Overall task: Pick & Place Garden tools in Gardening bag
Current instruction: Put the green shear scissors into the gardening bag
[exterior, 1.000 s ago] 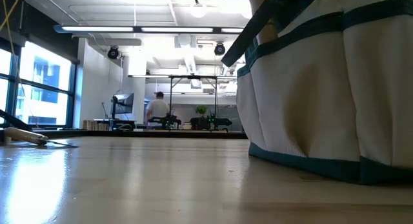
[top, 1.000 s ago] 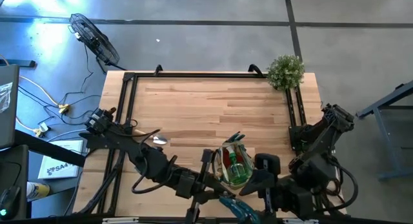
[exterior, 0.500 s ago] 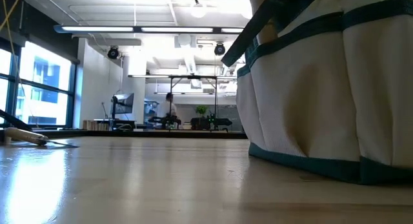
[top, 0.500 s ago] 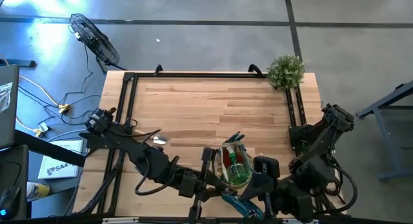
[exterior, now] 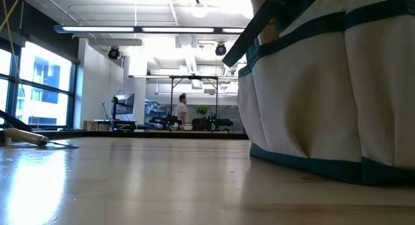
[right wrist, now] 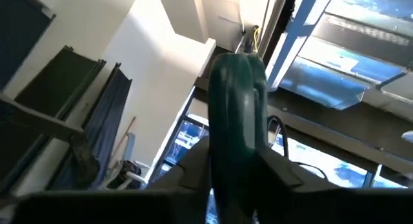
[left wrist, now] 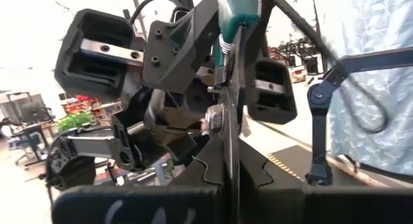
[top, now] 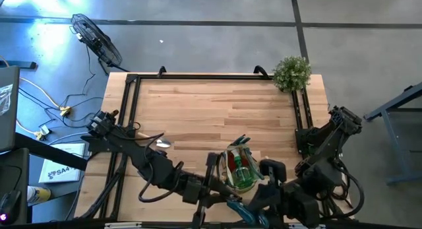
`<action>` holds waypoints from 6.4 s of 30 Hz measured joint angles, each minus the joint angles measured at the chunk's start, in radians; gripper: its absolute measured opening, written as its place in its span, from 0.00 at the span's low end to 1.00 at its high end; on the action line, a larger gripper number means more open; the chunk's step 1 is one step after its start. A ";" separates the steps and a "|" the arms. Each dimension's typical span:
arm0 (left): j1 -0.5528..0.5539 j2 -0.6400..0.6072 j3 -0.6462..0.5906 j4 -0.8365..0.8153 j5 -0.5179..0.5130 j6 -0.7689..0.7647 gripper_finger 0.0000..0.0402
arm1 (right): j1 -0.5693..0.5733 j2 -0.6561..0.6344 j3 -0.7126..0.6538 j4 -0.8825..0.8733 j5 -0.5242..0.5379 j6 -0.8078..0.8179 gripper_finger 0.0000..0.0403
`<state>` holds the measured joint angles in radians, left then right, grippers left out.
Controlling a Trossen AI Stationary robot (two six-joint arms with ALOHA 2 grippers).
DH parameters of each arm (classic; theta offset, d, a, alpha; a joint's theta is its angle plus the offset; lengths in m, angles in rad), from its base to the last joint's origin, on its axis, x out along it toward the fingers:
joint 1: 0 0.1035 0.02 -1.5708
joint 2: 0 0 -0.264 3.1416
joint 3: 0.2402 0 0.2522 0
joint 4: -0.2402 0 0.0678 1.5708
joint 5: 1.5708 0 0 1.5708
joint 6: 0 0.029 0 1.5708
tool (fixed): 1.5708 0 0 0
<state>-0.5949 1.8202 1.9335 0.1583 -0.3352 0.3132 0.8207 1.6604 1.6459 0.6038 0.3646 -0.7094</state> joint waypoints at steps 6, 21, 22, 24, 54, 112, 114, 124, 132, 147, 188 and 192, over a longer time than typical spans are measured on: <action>-0.001 0.000 0.000 -0.016 0.007 -0.001 0.00 | 0.001 0.000 0.000 -0.022 0.004 -0.031 0.13; 0.000 -0.001 0.000 -0.100 0.003 0.023 0.07 | 0.001 0.000 0.000 -0.055 0.067 -0.043 0.13; 0.000 -0.001 0.000 -0.104 0.004 0.022 0.09 | 0.001 0.000 0.000 -0.055 0.071 -0.043 0.13; 0.000 -0.001 0.000 -0.114 0.004 0.023 0.14 | 0.001 0.000 0.000 -0.057 0.077 -0.044 0.13; -0.021 0.000 0.000 -0.508 -0.153 -0.215 0.52 | 0.274 -0.028 -0.001 -0.138 0.877 -0.250 0.13; -0.020 0.000 0.000 -0.991 -0.123 -0.441 0.52 | 0.211 -0.221 -0.931 0.210 0.257 0.811 0.13; -0.020 0.000 0.000 -0.991 -0.127 -0.441 0.52 | 0.192 -0.233 -0.966 0.230 0.238 0.807 0.13; -0.020 0.000 0.000 -0.989 -0.129 -0.442 0.52 | 0.041 -0.241 -1.080 0.399 -0.091 0.752 0.13; -0.020 0.000 0.000 -1.001 -0.127 -0.452 0.52 | -0.007 -0.240 -1.102 0.403 -0.111 0.788 0.13; -0.021 0.000 0.000 -1.007 -0.115 -0.479 0.52 | -0.062 -0.240 -1.112 0.369 -0.102 0.809 0.13; -0.021 0.000 0.000 -1.008 -0.117 -0.479 0.52 | -0.123 -0.212 -1.201 0.333 -0.174 0.959 0.13; -0.021 0.000 0.000 -1.008 -0.121 -0.479 0.52 | -0.123 -0.181 -1.201 0.349 -0.182 0.975 0.13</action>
<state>-0.6155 1.8202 1.9335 -0.8497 -0.4561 -0.1658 0.6975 1.4791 0.4450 0.9526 0.1826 0.2657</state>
